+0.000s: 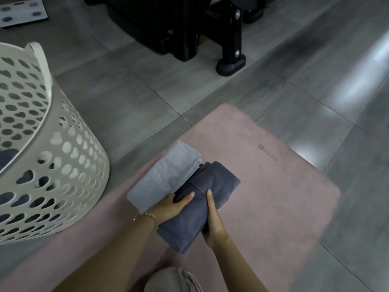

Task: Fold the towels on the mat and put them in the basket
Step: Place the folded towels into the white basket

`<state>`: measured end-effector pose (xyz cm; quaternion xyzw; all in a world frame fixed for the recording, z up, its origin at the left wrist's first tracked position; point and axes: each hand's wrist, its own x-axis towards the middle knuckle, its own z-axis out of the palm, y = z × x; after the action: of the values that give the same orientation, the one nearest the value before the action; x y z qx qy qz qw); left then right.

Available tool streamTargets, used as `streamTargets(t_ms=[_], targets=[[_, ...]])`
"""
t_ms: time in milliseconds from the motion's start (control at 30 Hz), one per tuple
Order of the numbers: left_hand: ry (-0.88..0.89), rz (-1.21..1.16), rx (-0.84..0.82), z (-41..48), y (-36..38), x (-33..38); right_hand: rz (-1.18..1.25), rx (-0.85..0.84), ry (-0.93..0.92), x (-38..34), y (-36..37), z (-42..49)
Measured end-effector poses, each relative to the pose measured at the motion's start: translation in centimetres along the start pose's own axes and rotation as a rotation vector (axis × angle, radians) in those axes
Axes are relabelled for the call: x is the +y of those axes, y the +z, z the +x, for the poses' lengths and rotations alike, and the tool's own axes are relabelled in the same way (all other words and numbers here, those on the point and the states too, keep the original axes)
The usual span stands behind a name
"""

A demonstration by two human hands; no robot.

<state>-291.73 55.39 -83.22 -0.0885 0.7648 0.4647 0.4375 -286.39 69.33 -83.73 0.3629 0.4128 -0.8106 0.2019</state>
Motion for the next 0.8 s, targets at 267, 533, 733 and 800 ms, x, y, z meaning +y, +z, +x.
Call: streamTargets(t_ms=[267,533,733,800], targets=[[0.032,-0.322,-0.176,-3.4,0.4,5.0,-0.036,-0.019,-0.068,-4.9,0.9,-4.8],[0.406,-0.391,0.133,-12.9,-5.8,10.9,-0.252,-0.223,-0.281,-13.0,10.7,-12.4],[0.647,-0.447,0.444,-22.4,-15.4,12.4,-0.416,-0.493,-0.452,-15.7,24.1,-16.9],[0.691,-0.409,0.505,-24.6,-18.7,11.9,-0.427,-0.522,-0.465,-15.3,28.4,-17.2]])
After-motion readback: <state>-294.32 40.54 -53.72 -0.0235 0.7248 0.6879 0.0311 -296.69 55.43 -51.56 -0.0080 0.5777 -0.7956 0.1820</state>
